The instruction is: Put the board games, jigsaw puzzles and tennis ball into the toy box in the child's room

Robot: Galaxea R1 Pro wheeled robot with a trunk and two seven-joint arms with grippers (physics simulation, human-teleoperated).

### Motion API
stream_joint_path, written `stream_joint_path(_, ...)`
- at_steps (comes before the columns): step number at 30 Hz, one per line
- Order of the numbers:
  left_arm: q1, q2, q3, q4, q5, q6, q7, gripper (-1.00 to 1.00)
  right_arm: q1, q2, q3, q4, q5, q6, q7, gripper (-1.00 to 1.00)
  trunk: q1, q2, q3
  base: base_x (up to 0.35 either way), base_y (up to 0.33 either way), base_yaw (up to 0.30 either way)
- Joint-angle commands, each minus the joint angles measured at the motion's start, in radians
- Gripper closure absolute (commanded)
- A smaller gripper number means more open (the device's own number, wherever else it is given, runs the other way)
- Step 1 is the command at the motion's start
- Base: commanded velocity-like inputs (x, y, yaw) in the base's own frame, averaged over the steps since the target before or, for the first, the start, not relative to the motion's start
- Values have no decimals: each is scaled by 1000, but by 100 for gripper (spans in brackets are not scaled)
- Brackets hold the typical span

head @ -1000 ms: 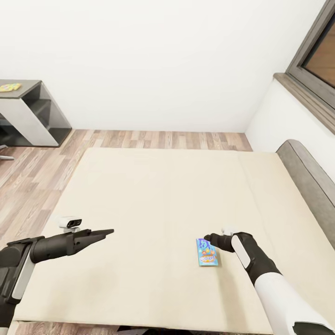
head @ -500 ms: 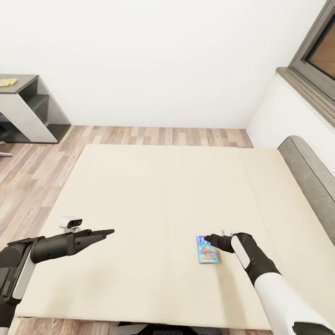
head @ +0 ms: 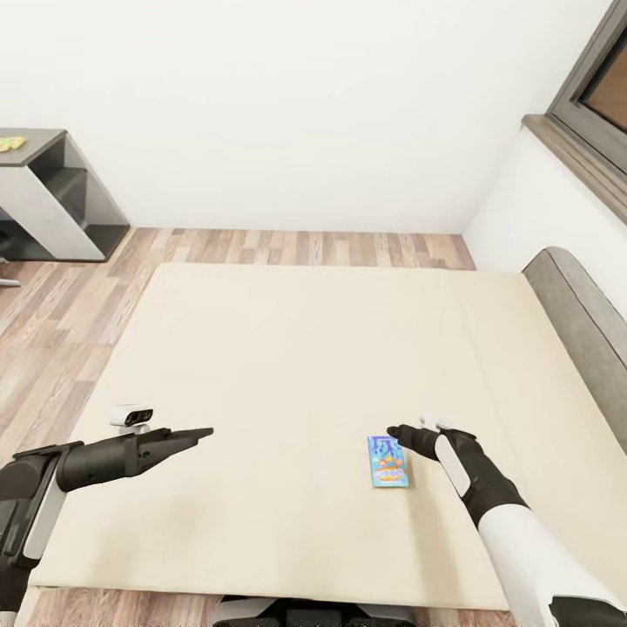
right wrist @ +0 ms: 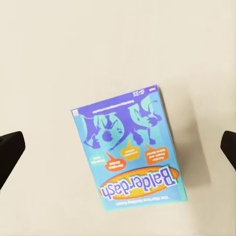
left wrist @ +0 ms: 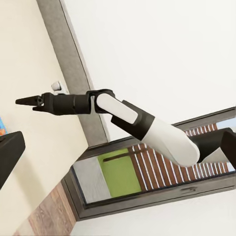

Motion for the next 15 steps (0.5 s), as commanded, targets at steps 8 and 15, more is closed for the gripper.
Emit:
stream_joint_path(8,-15,2,8,0,4,19,-4,-100,-2,-3,-2,-5,-3,-3,1,-100,0,-2,-15,0,0,0)
stream_joint_path(15,-16,0,3,1,-2,12,-4,-100,-2,-4,-1,-13,-3,-4,1,-100,0,-2,-26,0,0,0)
